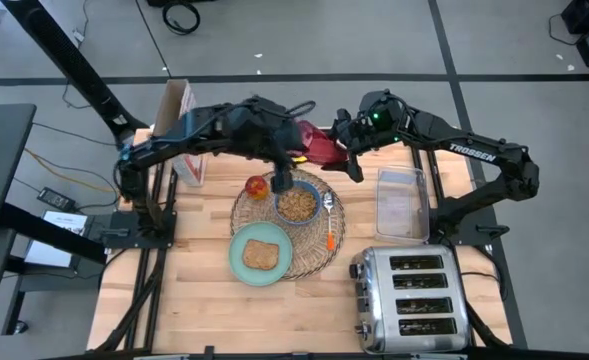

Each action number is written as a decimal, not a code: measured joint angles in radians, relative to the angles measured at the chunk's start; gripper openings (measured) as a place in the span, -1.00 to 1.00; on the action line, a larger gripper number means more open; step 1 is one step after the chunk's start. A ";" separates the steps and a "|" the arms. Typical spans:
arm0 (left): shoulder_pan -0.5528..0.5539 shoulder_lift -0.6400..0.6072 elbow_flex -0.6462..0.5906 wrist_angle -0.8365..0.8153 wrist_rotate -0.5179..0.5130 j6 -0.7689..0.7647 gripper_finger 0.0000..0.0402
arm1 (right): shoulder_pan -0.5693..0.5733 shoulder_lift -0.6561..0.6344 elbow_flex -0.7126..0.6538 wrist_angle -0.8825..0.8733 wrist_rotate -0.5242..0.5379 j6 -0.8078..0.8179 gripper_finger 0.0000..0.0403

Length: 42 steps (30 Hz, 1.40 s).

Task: Arrange a breakfast setting
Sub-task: Put the cup with rice on the table

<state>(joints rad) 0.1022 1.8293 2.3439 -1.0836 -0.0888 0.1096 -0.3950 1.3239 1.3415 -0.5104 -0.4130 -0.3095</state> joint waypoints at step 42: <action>0.249 -0.526 -1.258 0.871 0.158 -0.195 -0.28 | 0.014 0.418 -0.670 1.300 0.908 0.552 0.68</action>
<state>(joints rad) 0.3508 1.3038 1.0855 -0.2127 0.0696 -0.0854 -0.3813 1.7422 0.6712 0.7900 0.4952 0.2430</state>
